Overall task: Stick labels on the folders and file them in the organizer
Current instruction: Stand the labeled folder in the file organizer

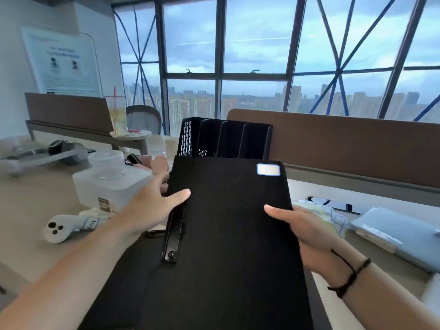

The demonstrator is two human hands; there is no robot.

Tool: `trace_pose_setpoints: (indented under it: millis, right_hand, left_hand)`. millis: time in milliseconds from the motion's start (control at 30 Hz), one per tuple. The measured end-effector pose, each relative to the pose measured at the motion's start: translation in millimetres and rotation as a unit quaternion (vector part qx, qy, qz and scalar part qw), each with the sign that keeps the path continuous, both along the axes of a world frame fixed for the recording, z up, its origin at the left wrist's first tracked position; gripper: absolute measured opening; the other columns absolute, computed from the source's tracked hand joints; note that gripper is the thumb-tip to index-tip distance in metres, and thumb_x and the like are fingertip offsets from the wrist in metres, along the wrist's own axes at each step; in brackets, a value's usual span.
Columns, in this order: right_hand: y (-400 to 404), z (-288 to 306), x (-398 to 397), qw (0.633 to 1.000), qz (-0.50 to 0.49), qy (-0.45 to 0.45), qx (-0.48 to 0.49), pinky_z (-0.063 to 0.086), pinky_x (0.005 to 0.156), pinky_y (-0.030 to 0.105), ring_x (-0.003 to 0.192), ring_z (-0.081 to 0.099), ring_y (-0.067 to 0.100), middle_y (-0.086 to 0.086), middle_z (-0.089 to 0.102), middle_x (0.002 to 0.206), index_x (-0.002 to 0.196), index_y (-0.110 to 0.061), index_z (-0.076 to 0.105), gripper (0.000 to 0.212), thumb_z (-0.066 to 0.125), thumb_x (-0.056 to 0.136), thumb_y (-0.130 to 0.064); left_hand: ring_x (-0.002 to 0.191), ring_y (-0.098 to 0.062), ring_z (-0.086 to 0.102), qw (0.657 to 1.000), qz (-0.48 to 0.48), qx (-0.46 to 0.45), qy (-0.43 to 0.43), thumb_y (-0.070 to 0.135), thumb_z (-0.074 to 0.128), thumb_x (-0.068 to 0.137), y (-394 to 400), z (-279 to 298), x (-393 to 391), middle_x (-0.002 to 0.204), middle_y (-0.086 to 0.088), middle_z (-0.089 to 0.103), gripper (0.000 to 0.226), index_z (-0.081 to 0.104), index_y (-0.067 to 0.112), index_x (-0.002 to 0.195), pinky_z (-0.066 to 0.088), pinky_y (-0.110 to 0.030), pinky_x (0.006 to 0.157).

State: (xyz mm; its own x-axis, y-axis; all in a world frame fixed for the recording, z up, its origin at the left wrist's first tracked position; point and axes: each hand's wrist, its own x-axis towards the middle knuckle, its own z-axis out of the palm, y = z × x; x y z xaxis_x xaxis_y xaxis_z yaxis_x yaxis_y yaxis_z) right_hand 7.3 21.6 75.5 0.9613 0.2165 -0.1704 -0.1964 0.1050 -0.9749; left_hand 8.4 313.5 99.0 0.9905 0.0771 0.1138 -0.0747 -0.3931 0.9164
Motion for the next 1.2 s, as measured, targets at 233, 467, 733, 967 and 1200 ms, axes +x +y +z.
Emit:
trace_pose_setpoints:
  millis: [233, 467, 733, 967, 1200]
  right_hand:
    - [49, 32, 64, 0.998, -0.039, -0.030, 0.037, 0.058, 0.083, 0.054, 0.100, 0.071, 0.040, 0.021, 0.074, 0.109, 0.117, -0.004, 0.069, 0.030, 0.070, 0.088, -0.009]
    - [110, 32, 141, 0.956, -0.100, -0.180, -0.208, 0.048, 0.060, 0.021, 0.083, 0.065, 0.010, 0.004, 0.065, 0.114, 0.141, -0.019, 0.042, 0.075, 0.084, 0.078, -0.019]
    - [166, 7, 183, 0.919, 0.009, -0.224, -0.324, 0.042, 0.091, 0.022, 0.133, 0.048, 0.018, 0.001, 0.042, 0.153, 0.151, -0.032, 0.033, 0.083, 0.080, 0.082, -0.032]
    - [166, -28, 190, 0.904, 0.024, -0.209, -0.371, 0.035, 0.096, 0.014, 0.136, 0.045, 0.011, -0.003, 0.044, 0.152, 0.150, -0.031, 0.035, 0.079, 0.077, 0.083, -0.034]
    - [163, -30, 182, 0.878, 0.021, -0.232, -0.418, 0.046, 0.085, 0.015, 0.103, 0.058, 0.001, -0.016, 0.050, 0.141, 0.139, -0.041, 0.046, 0.060, 0.071, 0.085, -0.048]
  left_hand:
    - [0.095, -0.037, 0.071, 0.955, -0.012, -0.269, 0.123, 0.019, 0.065, 0.093, 23, -18, -5, 0.109, -0.024, 0.072, 0.026, 0.072, 0.003, 0.112, 0.058, -0.043, 0.080]
    - [0.083, -0.037, 0.069, 0.961, 0.169, -0.204, -0.080, 0.014, 0.069, 0.091, 67, -4, 60, 0.084, -0.016, 0.072, 0.007, 0.072, 0.009, 0.088, 0.056, -0.051, 0.081]
    - [0.080, -0.023, 0.054, 0.905, 0.316, -0.051, -0.281, 0.019, 0.063, 0.094, 97, 39, 171, 0.086, -0.002, 0.059, 0.013, 0.055, 0.009, 0.096, 0.035, -0.027, 0.069]
    - [0.109, -0.031, 0.061, 0.922, 0.278, -0.027, -0.269, 0.024, 0.058, 0.098, 66, 12, 233, 0.113, -0.008, 0.066, 0.027, 0.054, 0.010, 0.121, 0.045, -0.045, 0.099]
    - [0.111, -0.031, 0.062, 0.930, 0.270, -0.005, -0.249, 0.022, 0.054, 0.102, 38, -1, 255, 0.118, -0.010, 0.067, 0.034, 0.050, 0.009, 0.133, 0.023, -0.015, 0.071]
